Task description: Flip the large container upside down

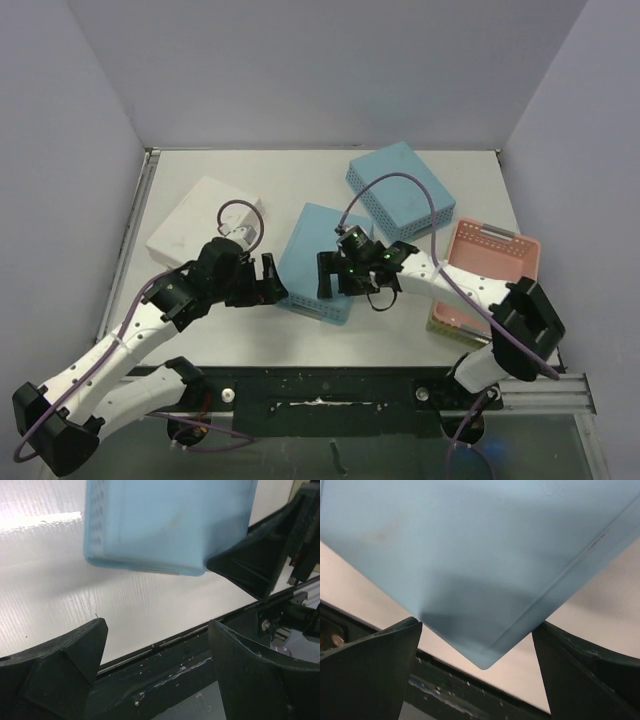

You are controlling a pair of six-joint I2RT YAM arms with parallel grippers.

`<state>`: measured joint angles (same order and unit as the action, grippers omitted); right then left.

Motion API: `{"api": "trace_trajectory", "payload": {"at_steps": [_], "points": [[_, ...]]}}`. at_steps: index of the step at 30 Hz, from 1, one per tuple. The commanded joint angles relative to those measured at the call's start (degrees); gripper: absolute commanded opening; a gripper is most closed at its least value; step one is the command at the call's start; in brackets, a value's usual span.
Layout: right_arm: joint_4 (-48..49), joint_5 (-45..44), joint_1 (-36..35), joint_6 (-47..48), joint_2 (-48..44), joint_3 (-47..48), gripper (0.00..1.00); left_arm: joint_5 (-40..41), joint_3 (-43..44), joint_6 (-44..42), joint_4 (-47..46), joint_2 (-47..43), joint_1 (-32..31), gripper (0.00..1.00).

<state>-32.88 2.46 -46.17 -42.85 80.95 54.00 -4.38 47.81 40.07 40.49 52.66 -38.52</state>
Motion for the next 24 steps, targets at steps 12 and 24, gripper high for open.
{"api": "trace_trajectory", "payload": {"at_steps": [12,24], "points": [[3.6,-1.43,10.27,13.21,14.6,32.67,0.98,2.09,1.43,5.01,-7.27,-2.37,-1.4,0.83],[-21.56,-19.09,42.34,17.93,-20.7,13.58,0.97,-0.62,7.52,2.43,-25.65,28.09,-9.46,0.83]]}}
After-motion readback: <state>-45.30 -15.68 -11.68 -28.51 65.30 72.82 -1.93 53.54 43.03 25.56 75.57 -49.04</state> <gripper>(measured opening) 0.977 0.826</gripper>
